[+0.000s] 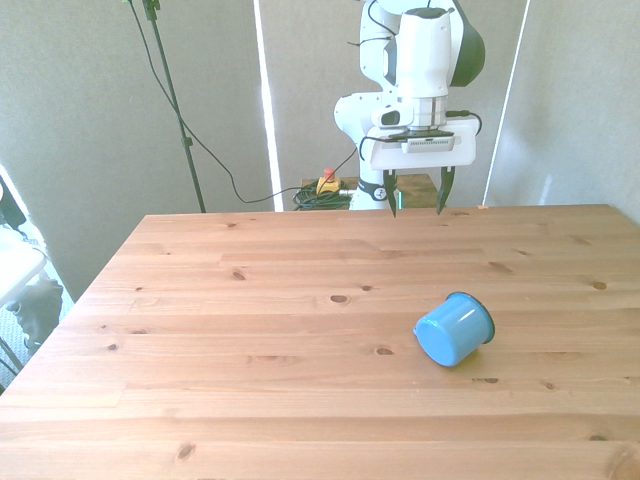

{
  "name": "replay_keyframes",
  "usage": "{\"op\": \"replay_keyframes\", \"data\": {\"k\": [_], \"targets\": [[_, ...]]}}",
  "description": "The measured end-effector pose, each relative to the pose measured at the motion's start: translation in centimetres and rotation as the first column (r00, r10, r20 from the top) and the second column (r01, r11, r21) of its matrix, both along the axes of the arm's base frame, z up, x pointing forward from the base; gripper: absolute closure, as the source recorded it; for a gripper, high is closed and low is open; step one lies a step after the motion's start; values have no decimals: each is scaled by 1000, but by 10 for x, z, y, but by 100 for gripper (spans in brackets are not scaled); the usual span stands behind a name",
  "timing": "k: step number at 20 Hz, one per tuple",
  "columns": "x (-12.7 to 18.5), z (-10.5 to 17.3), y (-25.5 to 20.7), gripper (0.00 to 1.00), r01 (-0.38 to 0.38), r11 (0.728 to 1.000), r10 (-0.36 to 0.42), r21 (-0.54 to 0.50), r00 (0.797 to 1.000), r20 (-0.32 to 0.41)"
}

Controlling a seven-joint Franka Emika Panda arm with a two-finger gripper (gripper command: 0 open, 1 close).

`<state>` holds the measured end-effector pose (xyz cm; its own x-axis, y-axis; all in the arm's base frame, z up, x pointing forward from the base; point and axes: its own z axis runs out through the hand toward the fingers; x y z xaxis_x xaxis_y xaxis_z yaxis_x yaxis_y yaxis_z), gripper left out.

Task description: Flip the mug upright

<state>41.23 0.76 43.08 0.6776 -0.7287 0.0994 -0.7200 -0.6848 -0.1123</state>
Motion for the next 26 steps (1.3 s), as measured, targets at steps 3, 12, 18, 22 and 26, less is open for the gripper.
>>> {"op": "replay_keyframes", "data": {"k": [3,12,18,22,26], "targets": [[0,0,-3,0,-1,1000,1,15,1000,-10],[13,18,-20,0,10,1000,-11,26,999,32],[56,41,-16,0,17,999,-19,31,999,42],[91,50,-5,0,10,999,-11,36,1000,27],[95,53,-4,0,19,999,-20,28,1000,20]]}}
